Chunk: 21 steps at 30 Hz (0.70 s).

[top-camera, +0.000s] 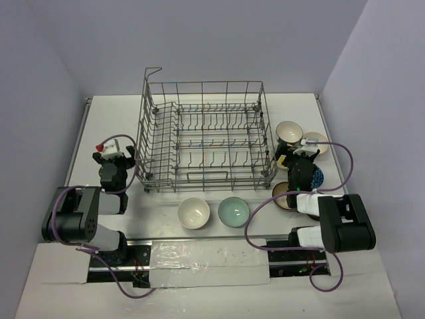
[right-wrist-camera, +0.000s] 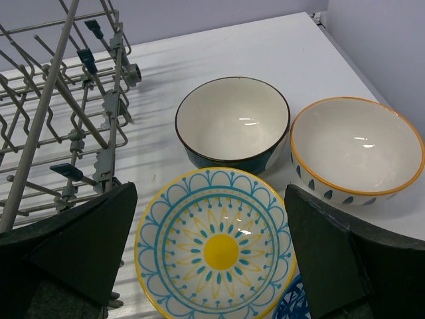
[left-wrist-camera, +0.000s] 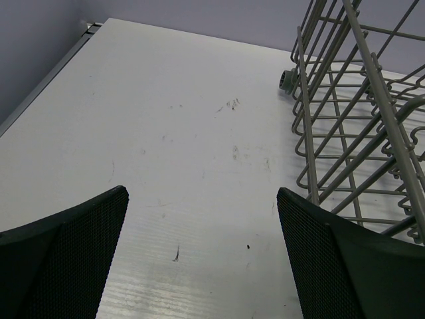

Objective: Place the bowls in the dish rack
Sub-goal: Pick up the bowl from the center of the board.

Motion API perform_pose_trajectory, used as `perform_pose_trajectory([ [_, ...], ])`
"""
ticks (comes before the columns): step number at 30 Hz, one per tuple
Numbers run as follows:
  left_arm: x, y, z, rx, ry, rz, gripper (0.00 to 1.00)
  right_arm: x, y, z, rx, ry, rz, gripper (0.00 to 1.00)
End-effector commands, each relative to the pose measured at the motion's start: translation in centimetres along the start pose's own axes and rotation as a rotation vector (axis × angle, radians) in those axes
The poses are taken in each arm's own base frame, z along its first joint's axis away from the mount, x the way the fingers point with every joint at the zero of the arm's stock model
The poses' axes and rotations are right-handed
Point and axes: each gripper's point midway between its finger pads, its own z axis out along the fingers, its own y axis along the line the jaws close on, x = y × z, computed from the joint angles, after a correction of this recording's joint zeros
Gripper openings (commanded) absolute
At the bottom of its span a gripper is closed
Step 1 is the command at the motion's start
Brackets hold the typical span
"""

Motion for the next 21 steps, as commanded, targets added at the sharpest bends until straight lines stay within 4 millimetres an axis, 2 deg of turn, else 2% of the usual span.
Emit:
perform_pose_trajectory([
  [1,-1.2,-0.5,0.7,0.022,-0.031,-0.008,0.99,-1.6,1.4,0.1,-0.055,-0.064,0.013,1.0],
  [4,-1.2,-0.2,0.7,0.015,-0.033,-0.019,0.99,-1.6,1.4,0.0,-0.056,-0.064,0.013,1.0],
  [6,-1.5,1.0,0.3,-0.057,-0.057,-0.051,0.99,-1.7,1.4,0.0,-0.055,-0.066,0.013,1.0],
  [16,-2.8,1.9,1.0,-0.132,-0.024,-0.072,0.99,-1.8,1.1,0.0,-0.037,-0.069,0.02,1.0],
  [18,-3.1,1.9,1.2,-0.137,-0.009,-0.058,0.99,-1.7,1.1,0.1,-0.038,-0.063,0.019,1.0],
  [21,-4.3,2.5,0.4,-0.175,-0.034,-0.086,0.99,-1.8,1.3,0.1,-0.047,-0.064,0.018,1.0],
])
